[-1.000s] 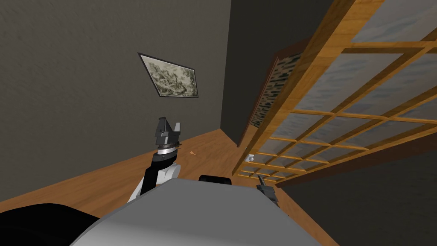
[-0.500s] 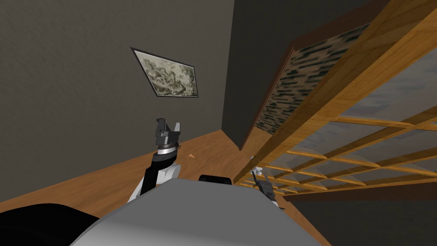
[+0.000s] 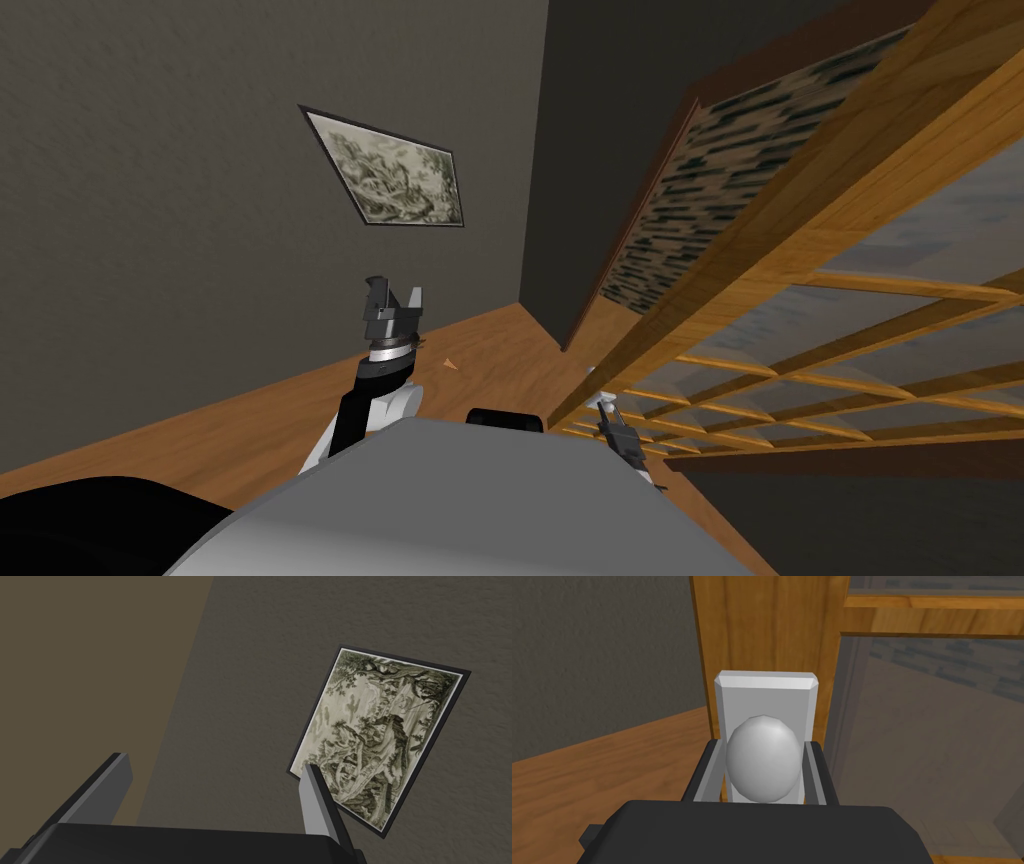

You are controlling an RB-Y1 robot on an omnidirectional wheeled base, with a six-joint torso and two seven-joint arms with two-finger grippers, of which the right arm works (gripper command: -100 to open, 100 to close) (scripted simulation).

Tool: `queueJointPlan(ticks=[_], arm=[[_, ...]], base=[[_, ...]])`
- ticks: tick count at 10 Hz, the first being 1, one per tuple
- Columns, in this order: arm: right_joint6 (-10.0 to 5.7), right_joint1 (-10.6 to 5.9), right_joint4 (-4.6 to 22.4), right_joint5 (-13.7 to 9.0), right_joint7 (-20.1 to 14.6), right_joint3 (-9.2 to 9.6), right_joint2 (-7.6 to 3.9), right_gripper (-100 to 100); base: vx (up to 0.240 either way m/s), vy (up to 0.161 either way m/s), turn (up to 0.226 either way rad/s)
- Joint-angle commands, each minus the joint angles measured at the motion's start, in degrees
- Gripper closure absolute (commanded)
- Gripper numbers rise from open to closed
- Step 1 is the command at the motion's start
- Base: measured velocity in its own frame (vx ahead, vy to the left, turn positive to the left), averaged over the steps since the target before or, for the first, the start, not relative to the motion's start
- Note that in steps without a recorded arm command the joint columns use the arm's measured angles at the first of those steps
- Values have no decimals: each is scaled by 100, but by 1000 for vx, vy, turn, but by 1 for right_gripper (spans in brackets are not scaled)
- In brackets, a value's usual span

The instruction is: Pull the door open

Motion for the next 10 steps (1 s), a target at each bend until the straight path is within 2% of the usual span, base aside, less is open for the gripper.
queueJointPlan(ticks=[1, 3, 10], arm=[[-15, 11, -4, 1, -3, 4, 5, 100], [-54, 10, 45, 34, -45, 52, -22, 100], [-322, 14, 222, 174, -233, 252, -134, 100]], base=[[-14, 2, -7], [-63, -12, 55], [-192, -56, 124]])
